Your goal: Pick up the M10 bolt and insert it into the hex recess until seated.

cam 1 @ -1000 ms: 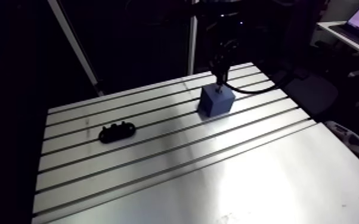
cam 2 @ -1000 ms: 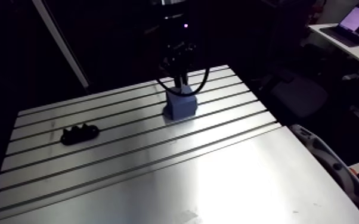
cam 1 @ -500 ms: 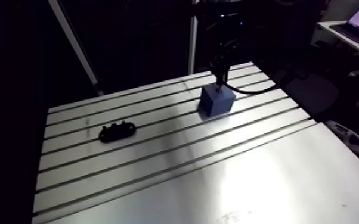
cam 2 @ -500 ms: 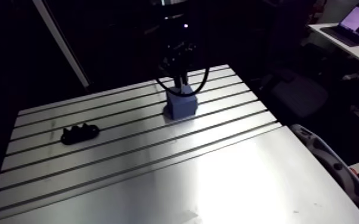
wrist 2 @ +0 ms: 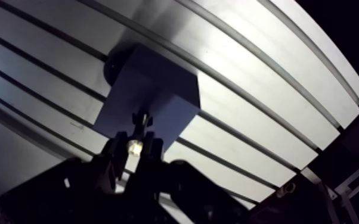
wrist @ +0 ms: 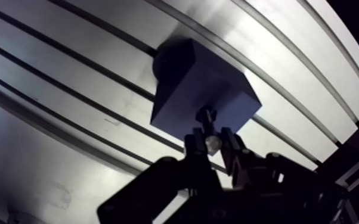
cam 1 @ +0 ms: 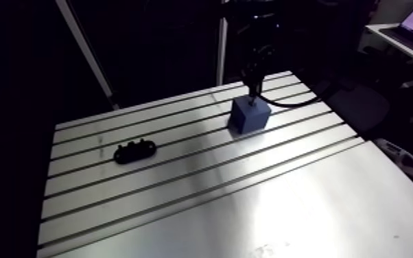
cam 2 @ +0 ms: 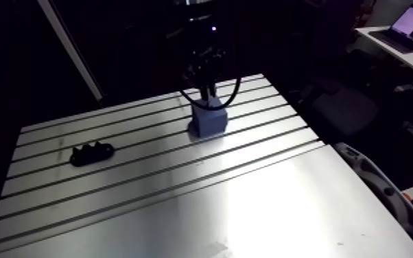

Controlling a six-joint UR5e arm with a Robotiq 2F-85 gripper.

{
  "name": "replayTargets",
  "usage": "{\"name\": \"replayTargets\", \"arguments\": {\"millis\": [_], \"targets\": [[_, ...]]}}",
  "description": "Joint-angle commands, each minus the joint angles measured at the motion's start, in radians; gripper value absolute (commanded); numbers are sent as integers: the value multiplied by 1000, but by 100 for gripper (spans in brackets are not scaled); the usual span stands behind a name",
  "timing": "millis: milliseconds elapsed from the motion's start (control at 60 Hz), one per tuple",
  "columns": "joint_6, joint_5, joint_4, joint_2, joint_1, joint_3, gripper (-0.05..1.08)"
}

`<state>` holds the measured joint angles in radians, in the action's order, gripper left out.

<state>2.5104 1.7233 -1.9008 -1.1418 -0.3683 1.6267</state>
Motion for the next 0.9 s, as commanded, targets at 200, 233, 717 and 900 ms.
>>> {"name": "replayTargets", "arguments": {"millis": [200, 233, 717, 900], "targets": [[0, 2, 1, 0, 0, -3, 85], [0, 3, 1, 0, 0, -3, 85], [0, -3, 1, 3, 2, -6, 85], [0, -3, 1, 3, 2, -5, 85]]}}
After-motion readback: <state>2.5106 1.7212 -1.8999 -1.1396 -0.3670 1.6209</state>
